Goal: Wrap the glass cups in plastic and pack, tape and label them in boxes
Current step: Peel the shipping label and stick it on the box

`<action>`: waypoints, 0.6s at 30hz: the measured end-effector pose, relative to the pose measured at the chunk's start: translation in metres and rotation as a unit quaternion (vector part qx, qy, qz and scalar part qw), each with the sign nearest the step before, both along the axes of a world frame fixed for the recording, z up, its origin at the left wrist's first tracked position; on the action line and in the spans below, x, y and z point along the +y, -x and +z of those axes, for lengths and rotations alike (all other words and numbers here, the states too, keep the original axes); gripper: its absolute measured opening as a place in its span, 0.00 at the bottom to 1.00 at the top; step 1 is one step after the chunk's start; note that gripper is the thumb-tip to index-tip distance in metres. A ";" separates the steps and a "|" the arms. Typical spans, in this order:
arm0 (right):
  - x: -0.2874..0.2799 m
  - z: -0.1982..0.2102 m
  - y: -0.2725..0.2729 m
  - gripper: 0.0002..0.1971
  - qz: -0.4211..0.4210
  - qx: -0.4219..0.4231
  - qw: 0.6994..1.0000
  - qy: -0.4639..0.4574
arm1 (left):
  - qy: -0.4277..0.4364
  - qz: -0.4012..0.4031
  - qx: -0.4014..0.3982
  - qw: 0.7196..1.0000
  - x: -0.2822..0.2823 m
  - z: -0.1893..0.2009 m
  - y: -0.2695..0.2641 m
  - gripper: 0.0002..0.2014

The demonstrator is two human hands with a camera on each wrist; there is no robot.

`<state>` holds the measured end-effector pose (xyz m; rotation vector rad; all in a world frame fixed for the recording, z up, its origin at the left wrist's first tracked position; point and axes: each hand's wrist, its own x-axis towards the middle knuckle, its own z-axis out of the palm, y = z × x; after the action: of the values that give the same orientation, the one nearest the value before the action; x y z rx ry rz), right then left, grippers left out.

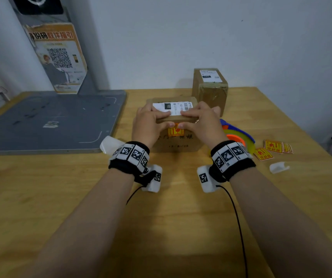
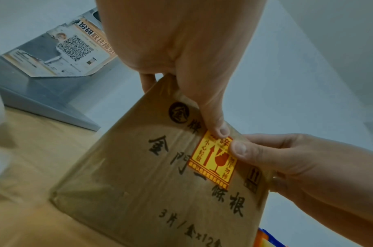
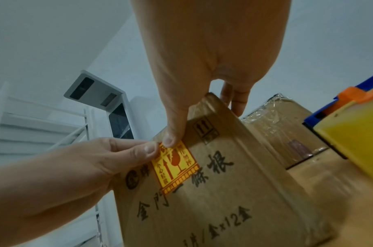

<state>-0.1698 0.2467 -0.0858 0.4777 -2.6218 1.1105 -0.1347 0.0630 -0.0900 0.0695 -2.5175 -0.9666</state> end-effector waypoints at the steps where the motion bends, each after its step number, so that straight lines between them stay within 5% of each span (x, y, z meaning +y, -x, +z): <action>1: 0.000 0.001 -0.002 0.25 -0.001 0.001 1.000 -0.006 | -0.004 -0.004 -0.004 1.000 0.000 0.001 -0.001 0.24; 8: 0.005 0.002 -0.013 0.27 -0.020 -0.028 0.999 -0.039 | -0.028 -0.028 -0.042 0.998 -0.008 0.014 -0.017 0.18; 11: 0.012 0.007 -0.020 0.14 -0.123 -0.027 0.990 0.060 | -0.011 -0.012 -0.059 0.998 -0.007 0.025 -0.025 0.13; 14: 0.005 0.023 -0.027 0.11 -0.036 -0.145 0.976 0.158 | -0.097 -0.004 -0.042 0.994 -0.016 0.039 -0.027 0.10; 16: -0.007 0.031 -0.031 0.14 0.027 -0.209 0.964 0.164 | -0.112 0.052 -0.047 0.991 -0.027 0.039 -0.018 0.19; 18: -0.020 0.035 -0.030 0.16 0.051 -0.245 0.955 0.158 | -0.139 0.092 -0.133 0.977 -0.034 0.033 -0.008 0.35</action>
<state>-0.1399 0.2271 -0.0504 0.2963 -2.7505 1.8498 -0.1265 0.0286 -0.0573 0.5389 -2.5323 -1.2958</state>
